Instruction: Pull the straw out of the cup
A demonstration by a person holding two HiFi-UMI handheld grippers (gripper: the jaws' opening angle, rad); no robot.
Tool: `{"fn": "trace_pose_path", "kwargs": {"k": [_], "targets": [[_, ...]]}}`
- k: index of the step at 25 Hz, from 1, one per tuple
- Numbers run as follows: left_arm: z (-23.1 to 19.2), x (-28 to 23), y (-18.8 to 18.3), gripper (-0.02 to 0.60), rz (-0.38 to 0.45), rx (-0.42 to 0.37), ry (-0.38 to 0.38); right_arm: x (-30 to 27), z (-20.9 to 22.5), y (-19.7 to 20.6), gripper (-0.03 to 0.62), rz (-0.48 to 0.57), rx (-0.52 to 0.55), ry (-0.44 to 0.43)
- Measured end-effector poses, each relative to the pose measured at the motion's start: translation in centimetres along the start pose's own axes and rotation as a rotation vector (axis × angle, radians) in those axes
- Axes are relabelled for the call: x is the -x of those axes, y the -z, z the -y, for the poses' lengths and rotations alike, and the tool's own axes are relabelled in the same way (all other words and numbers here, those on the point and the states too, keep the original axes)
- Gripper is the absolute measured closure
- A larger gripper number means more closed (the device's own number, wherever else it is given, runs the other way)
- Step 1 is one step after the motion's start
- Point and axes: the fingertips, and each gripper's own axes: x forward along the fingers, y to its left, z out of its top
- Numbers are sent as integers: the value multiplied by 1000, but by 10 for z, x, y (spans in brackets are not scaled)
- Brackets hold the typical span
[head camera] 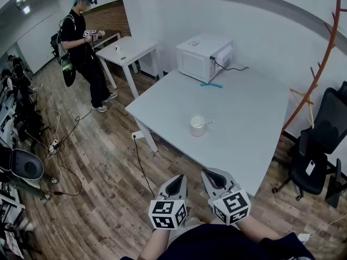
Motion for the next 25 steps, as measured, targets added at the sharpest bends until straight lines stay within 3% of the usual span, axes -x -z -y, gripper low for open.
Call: {"fn": "trace_pose_path", "kwargs": {"k": [13,25], "targets": [[-24,-15,-3,563,-8,27,-22,-33,18,-2,565,-12,-2,6],[-57,-70,-24,563,-5,34,-51,-88,60,-13,565,-11,22,-17]]}}
